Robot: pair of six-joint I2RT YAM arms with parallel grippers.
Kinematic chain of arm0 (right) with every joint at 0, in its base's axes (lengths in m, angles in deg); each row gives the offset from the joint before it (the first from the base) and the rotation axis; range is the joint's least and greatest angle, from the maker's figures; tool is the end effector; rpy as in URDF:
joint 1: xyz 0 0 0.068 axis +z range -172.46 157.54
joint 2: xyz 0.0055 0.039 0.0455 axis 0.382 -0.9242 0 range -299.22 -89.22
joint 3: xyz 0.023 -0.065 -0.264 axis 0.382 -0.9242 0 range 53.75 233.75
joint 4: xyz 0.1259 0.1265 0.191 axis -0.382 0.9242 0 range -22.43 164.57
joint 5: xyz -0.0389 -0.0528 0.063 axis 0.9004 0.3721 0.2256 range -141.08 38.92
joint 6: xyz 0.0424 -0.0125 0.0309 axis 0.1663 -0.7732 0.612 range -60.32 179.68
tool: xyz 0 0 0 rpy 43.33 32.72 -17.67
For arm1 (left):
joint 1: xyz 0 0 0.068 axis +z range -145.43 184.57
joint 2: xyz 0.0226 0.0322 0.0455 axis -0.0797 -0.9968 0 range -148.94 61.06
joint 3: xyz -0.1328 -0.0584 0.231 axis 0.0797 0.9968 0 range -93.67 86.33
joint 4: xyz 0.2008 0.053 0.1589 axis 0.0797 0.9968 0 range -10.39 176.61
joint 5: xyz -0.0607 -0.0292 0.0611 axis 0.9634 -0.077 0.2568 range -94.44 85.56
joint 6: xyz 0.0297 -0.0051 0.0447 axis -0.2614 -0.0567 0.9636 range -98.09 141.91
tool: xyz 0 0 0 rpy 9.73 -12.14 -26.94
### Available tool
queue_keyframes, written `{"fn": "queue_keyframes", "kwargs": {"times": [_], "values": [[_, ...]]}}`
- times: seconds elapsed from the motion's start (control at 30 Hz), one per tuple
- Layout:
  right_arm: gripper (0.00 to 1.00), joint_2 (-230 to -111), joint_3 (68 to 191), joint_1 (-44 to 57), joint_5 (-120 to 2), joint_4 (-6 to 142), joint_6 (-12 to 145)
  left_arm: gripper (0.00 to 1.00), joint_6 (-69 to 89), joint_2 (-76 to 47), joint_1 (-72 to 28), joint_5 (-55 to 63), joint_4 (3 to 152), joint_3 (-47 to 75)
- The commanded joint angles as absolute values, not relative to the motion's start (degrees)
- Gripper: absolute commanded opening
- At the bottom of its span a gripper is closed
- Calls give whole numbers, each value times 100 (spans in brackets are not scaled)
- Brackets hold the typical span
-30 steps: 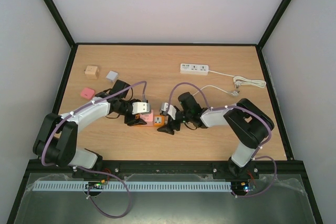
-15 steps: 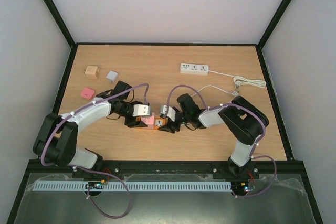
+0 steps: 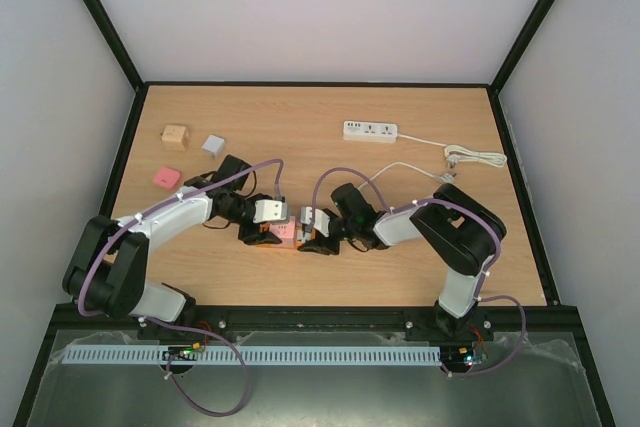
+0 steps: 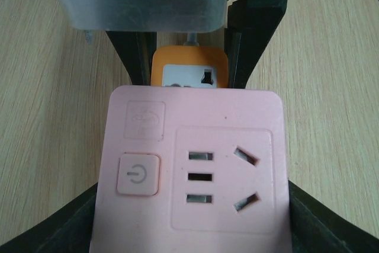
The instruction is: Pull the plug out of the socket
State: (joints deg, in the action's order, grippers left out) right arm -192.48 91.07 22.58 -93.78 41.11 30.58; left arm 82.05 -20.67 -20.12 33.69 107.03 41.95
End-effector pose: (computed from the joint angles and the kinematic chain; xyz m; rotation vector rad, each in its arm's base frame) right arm 0.2038 0.2381 0.1075 -1.6381 1.4999 0.9882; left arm 0.2241 -0.1272 0.1815 1.7969 1.6852 -0.6411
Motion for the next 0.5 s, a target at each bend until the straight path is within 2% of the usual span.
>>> {"fn": "queue_keyframes", "kwargs": {"times": [0.0,0.47], "values": [[44,-19382,9068,2336,-9278,3908,3067,41,8152,-1964,-2065,3773,10543,4219],[16,-19511,9186,2327,-9068,4164,3036,38,8014,-1815,-2008,4279,10798,4029]]}}
